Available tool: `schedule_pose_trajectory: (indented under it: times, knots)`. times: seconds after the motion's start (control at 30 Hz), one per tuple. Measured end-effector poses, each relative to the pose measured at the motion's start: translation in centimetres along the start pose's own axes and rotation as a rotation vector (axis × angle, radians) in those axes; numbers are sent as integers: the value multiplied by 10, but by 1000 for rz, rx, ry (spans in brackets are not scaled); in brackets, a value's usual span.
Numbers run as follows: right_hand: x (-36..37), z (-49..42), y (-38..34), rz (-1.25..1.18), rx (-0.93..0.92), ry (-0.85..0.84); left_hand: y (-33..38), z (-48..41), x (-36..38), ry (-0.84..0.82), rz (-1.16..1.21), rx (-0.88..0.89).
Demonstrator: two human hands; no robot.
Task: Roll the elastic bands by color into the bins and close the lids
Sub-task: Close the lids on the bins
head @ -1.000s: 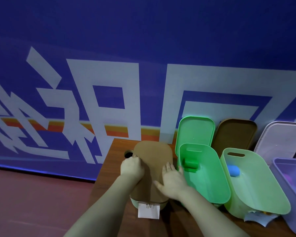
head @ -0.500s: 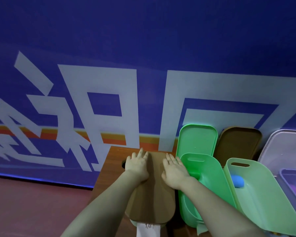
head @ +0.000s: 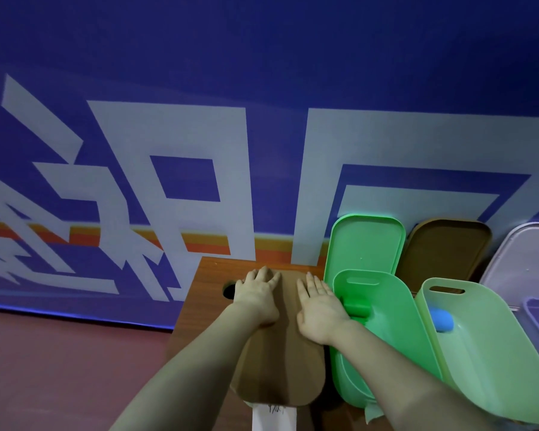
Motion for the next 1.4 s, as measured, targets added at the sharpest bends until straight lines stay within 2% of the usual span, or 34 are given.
schedule_pose_trajectory:
  times: [0.27,0.43,0.73,0.97,1.13,1.4]
  knots:
    - [-7,-2,8,-61,-17,-71,-1,0,-2,-54,21,2]
    - [-19,1,21,-302,43,-65,3,-4,-9,-48,-45,18]
    - [-40,30,104,-678,293,24,35,-18,-41,52,385,-6]
    - [-75,33,182,-847,372,194,89,-47,-72,58,684,7]
    - [-94,15,218,-991,389,307,107,-74,-81,116,870,-91]
    - [-95,-13,233,-1120,447,291,120,-95,-77,100,1083,-192]
Point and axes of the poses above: each hand's wrist, its own z-axis away from the middle knuckle, its own x-axis out of the palm, y = z × x, the point moved 5 cm from there along -z, towards the middle knuckle, and after that the axes turned 6 degrees about -z, right-handed, at the moved point
